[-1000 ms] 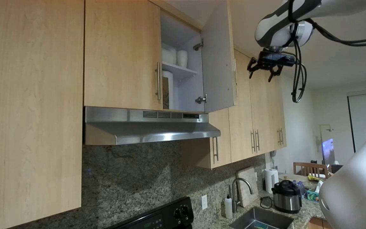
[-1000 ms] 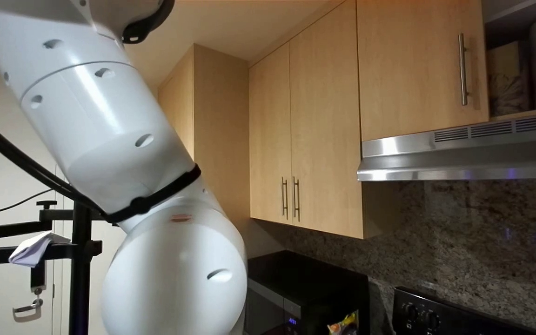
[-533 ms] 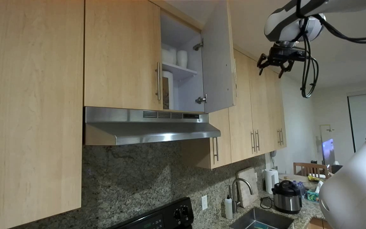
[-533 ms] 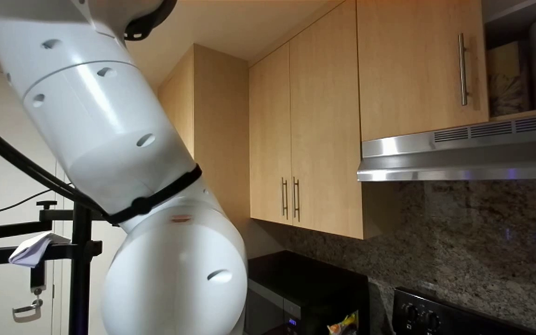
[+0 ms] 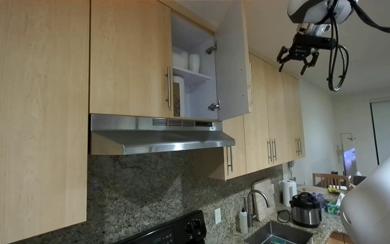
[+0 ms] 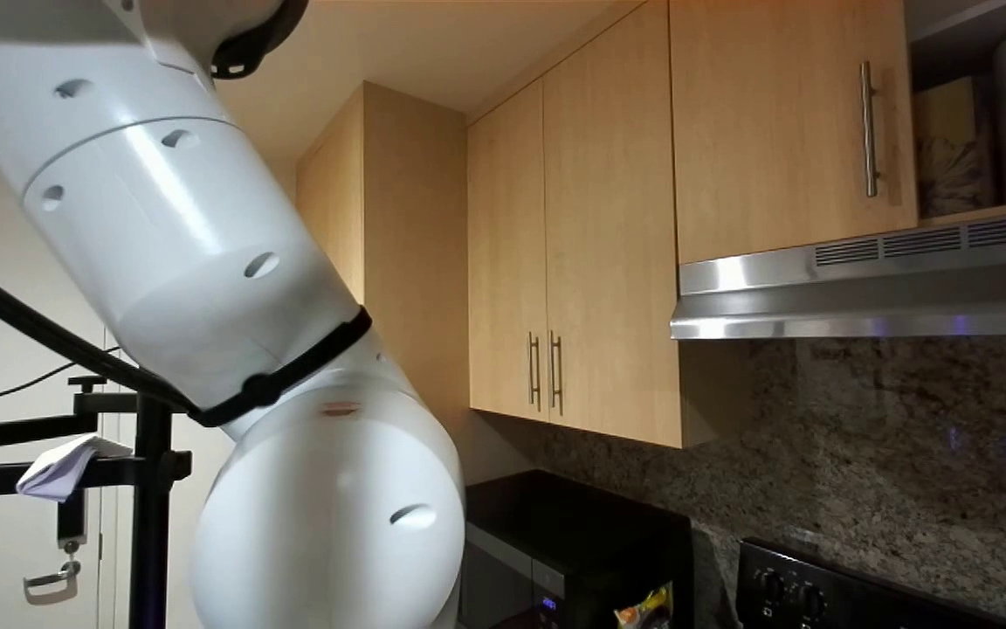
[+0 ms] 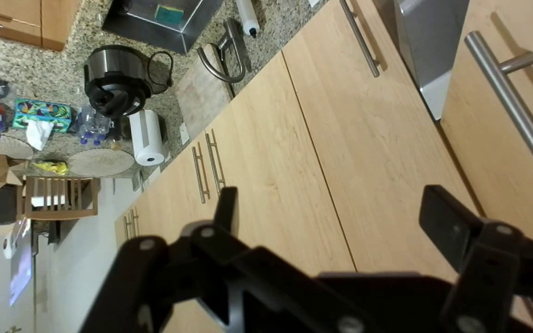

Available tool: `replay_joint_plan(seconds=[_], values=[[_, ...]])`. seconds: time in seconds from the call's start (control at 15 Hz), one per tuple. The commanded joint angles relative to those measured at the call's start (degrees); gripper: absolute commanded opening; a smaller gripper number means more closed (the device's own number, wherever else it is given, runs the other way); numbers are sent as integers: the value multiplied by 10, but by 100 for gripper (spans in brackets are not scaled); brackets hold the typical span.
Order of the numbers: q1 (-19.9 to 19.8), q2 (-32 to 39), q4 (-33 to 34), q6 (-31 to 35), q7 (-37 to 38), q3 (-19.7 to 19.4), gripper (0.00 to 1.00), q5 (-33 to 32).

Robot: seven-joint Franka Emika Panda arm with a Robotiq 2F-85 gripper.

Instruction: Open the right door of the cabinet above the stove

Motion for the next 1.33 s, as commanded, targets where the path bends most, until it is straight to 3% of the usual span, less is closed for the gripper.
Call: replay_joint_plan(seconds=[0.0,0.67,1.27], values=[[3,-16,3,-33,-32,28,100,6],[60,-54,-23,-74,-94,116,100,-8],[114,-21,-30,-81,-148,155,100,-24]])
